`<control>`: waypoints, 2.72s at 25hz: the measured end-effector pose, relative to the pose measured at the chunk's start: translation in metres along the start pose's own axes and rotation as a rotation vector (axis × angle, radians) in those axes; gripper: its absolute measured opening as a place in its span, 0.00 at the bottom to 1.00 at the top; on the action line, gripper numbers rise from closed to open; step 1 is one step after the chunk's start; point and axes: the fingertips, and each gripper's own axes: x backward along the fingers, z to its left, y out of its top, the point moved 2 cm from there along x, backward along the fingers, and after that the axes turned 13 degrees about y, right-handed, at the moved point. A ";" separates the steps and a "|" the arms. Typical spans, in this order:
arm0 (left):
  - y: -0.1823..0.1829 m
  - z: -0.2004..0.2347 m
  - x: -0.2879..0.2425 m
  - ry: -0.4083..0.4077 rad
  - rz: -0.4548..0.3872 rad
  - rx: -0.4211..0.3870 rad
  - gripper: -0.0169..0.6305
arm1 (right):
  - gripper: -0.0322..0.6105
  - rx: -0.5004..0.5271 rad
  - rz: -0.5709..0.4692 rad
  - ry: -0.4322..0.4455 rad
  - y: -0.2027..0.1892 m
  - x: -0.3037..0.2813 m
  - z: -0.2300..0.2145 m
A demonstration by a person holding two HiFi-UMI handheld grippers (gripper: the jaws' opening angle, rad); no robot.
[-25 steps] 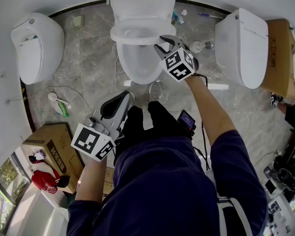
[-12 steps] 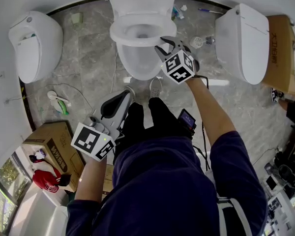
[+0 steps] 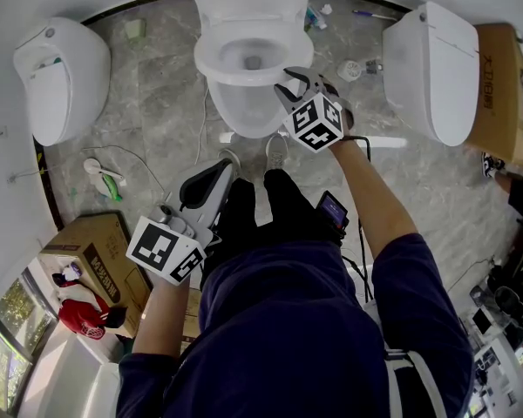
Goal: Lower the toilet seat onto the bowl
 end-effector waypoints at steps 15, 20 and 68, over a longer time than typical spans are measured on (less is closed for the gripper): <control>-0.005 0.004 -0.003 -0.001 0.017 0.009 0.02 | 0.26 0.019 0.012 -0.015 -0.011 -0.006 0.014; -0.006 0.004 -0.003 -0.002 0.021 0.010 0.02 | 0.26 0.026 0.017 -0.024 -0.015 -0.006 0.018; -0.033 0.013 -0.001 -0.028 0.082 0.035 0.02 | 0.29 -0.018 0.062 -0.029 -0.054 -0.027 0.069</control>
